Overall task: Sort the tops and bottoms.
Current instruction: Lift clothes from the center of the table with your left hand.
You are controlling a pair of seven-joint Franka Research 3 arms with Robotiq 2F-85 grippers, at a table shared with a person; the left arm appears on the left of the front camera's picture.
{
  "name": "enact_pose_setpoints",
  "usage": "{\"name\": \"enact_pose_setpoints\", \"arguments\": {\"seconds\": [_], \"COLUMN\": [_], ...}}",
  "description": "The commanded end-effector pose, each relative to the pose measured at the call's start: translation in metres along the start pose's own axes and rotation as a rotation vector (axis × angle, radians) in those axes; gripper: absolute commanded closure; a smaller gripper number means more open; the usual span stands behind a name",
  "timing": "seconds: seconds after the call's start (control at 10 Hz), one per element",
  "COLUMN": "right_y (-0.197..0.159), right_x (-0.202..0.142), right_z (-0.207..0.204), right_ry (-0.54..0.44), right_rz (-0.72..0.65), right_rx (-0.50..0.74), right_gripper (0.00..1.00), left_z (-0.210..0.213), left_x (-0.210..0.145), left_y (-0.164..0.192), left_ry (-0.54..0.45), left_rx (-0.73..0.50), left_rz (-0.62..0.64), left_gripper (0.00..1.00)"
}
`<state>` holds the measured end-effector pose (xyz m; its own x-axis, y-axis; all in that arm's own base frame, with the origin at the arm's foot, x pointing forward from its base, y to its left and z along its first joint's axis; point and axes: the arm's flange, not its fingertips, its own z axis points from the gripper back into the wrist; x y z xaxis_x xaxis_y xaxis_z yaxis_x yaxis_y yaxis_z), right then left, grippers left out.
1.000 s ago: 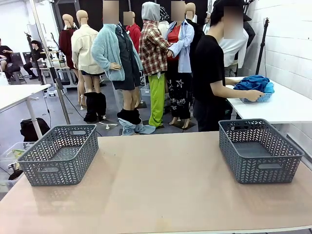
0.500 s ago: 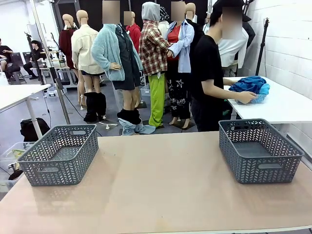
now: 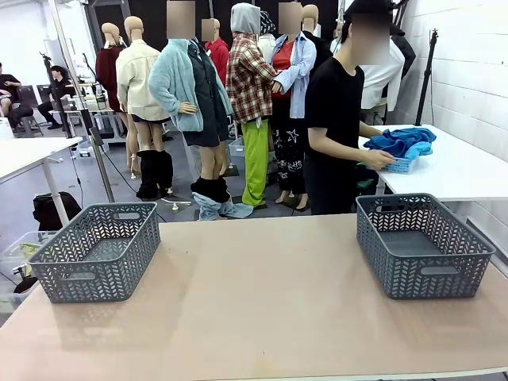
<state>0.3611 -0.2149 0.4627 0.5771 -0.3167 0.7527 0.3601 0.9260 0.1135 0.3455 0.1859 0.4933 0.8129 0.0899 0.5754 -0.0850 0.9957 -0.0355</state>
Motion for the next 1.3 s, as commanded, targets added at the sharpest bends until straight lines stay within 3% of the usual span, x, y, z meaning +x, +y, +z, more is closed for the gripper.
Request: {"name": "enact_pose_setpoints", "arguments": {"seconds": [0.0,1.2], "right_y": [-0.0014,-0.0014], "right_x": [-0.0007,-0.0007], "right_z": [0.0014,0.0014], "right_ry": [0.013,0.013], "right_rz": [0.001,0.001], "right_rx": [0.002,0.002], "right_gripper": [0.00,0.00], "left_z": [0.0013,0.0013], "left_x": [-0.0013,-0.0013], "left_y": [0.0022,0.0022], "left_ry": [0.000,0.000], "left_rx": [0.008,0.008], "left_rz": [-0.014,-0.014], "left_gripper": [0.00,0.00]}}
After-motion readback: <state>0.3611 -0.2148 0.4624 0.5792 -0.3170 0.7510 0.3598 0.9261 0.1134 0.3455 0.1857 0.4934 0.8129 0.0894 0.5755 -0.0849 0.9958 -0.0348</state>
